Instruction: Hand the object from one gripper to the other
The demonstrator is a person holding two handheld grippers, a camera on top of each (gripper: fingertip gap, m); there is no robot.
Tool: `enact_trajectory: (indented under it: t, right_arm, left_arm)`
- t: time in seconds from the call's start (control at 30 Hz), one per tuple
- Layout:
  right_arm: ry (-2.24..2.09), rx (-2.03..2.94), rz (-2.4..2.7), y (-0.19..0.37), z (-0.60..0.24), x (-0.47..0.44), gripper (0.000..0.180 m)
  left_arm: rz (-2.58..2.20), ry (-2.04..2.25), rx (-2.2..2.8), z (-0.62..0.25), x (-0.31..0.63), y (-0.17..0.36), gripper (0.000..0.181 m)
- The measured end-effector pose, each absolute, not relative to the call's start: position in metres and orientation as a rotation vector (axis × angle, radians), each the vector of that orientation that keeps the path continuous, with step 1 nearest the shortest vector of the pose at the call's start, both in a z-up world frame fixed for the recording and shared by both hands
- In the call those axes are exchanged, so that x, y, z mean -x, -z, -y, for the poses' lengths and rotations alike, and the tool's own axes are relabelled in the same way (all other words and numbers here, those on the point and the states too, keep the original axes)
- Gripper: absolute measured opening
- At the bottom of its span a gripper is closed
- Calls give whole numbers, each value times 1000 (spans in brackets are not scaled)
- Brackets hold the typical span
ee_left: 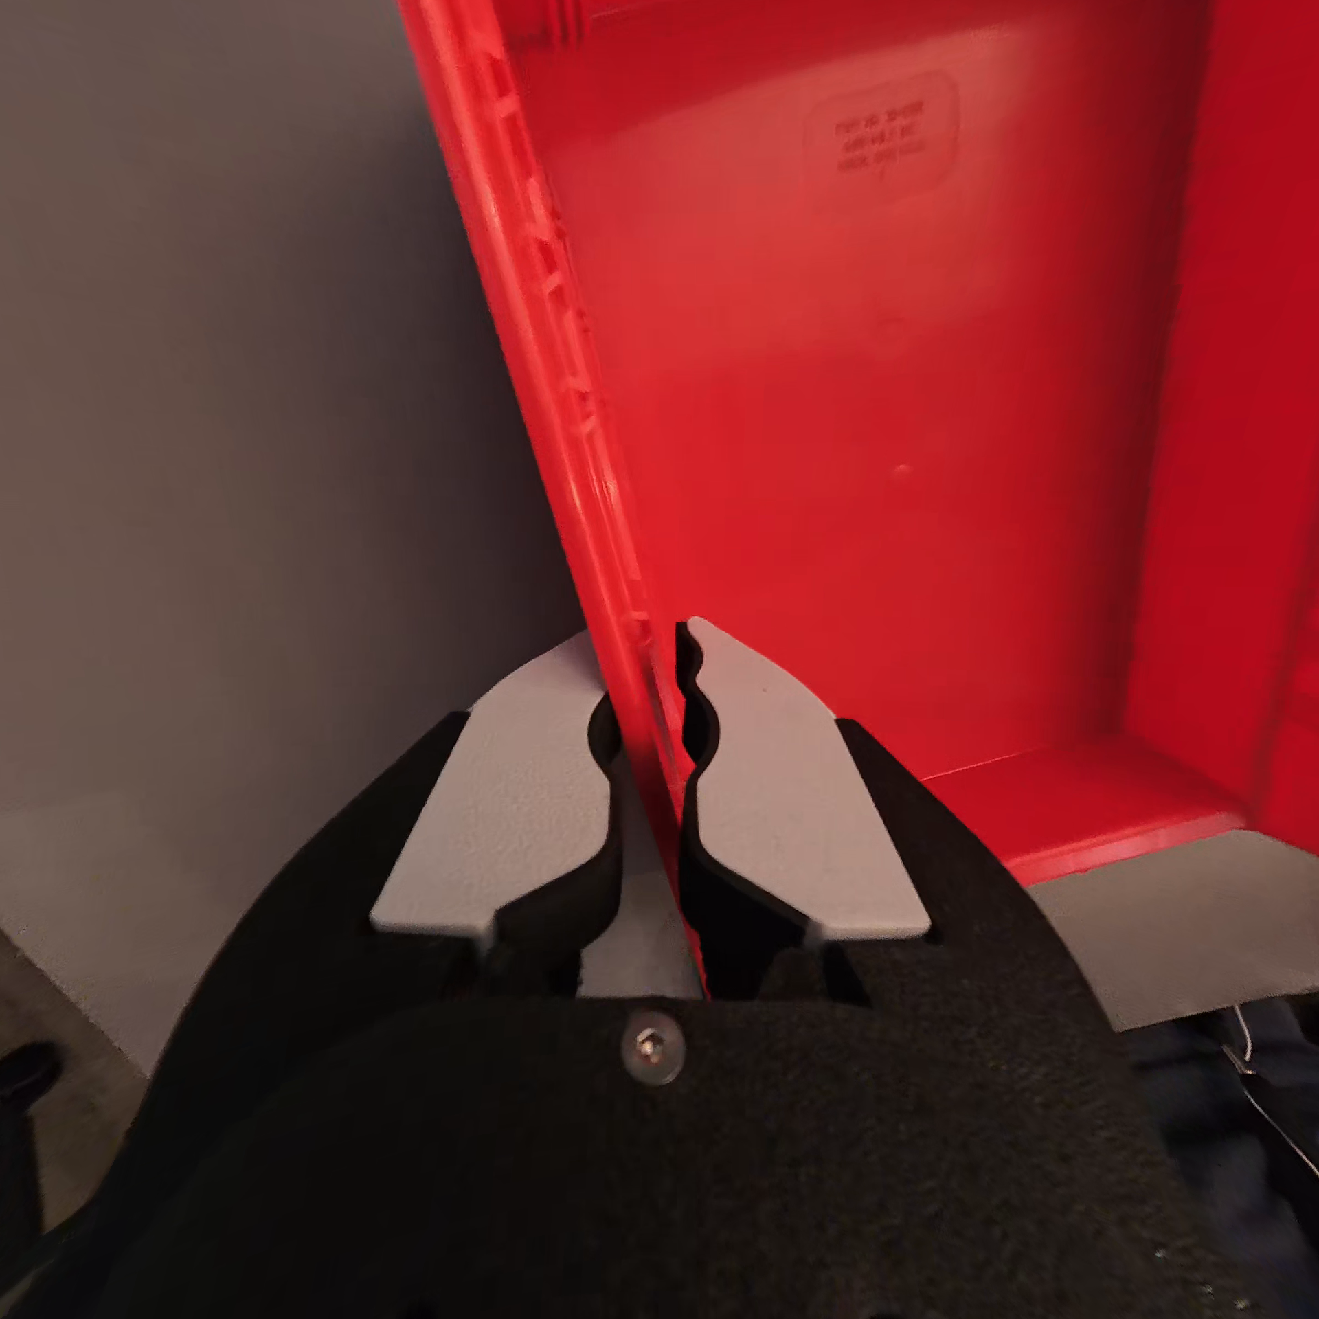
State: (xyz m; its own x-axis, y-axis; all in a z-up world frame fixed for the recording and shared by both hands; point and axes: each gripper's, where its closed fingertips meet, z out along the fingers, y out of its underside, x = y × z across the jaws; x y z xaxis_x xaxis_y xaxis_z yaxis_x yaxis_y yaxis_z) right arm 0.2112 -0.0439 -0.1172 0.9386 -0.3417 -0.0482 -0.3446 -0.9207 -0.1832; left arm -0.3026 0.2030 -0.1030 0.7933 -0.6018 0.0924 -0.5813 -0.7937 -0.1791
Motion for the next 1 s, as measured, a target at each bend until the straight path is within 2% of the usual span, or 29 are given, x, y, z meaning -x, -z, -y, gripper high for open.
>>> enact_trajectory:
  t: [0.23, 0.3, 0.4, 0.47, 0.53, 0.57, 0.67, 0.77, 1.0]
  right_arm:
    - [-77, 2875, -440, 110, 26, -189, 7]
    - [13, 2803, -476, 90, 26, -196, 15]
    - [194, 2546, -412, 26, 14, -189, 16]
    - [93, 2310, -207, -22, -12, -139, 16]
    - [-215, 2117, 77, -52, -34, -52, 27]
    - [-368, 2060, 178, -60, -42, -11, 26]
    - [-381, 2212, 222, -33, -77, 40, 26]
    - [-131, 2442, 184, 13, -110, 36, 28]
    - [18, 2792, 50, 76, -119, 34, 29]
  left_arm:
    - [-1099, 159, 2813, -188, 268, 109, 10]
    - [-1135, 155, 2805, -183, 260, 109, 10]
    - [-1165, 161, 2796, -176, 249, 109, 13]
    - [-1183, 172, 2790, -173, 243, 109, 14]
    - [-1194, 184, 2786, -171, 239, 110, 15]
    - [-1193, 185, 2785, -171, 237, 110, 14]
    - [-1201, 173, 2780, -170, 233, 111, 14]
    - [-1221, 198, 2777, -166, 229, 111, 16]
    - [-1238, 216, 2790, -164, 228, 113, 18]
